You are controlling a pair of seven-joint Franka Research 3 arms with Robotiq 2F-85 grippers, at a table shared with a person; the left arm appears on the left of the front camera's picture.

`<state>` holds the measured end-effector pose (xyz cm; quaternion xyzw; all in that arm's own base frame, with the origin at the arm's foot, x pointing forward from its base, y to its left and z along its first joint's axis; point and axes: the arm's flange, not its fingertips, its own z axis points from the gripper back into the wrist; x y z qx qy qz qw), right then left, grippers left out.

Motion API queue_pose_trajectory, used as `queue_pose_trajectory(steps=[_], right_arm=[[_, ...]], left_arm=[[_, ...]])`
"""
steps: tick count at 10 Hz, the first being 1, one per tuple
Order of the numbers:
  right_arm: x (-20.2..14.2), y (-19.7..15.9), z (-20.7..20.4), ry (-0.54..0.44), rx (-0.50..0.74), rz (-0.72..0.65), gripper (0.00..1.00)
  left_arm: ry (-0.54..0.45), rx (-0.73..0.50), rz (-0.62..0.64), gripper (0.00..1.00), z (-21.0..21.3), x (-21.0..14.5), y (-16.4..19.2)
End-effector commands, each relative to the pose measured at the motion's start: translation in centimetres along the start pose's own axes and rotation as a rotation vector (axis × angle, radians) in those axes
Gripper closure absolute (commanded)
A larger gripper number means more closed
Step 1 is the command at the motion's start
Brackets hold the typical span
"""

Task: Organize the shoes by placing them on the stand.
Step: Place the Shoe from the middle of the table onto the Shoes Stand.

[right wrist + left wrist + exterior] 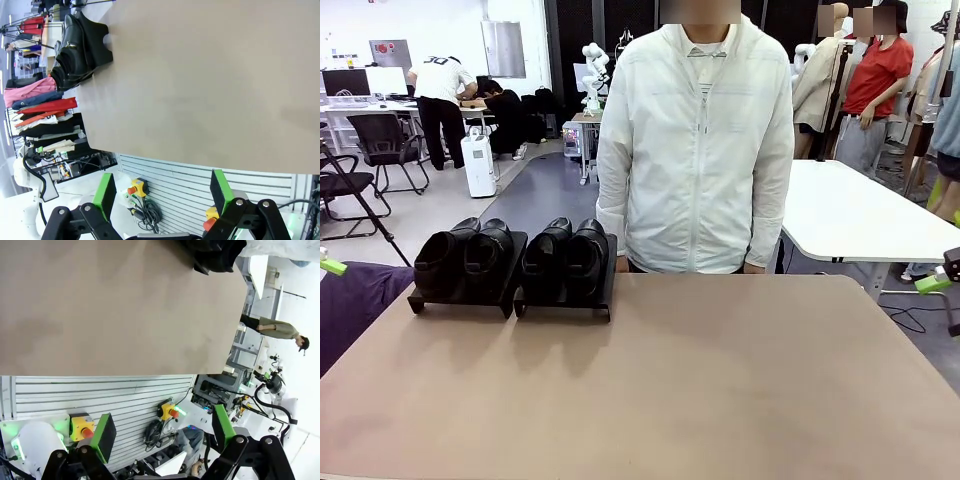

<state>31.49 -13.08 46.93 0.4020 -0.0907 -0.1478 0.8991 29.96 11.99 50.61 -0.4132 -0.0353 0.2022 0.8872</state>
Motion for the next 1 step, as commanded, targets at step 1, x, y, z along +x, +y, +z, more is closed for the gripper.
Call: queue_pose_trajectory(steps=[1], right_arm=[[0.03, -0.21, 0.24, 0.005, 0.002, 0.022, 0.0]], left_arm=[[0.005, 0.008, 0.004, 0.0, 0.32, -0.02, 0.12]])
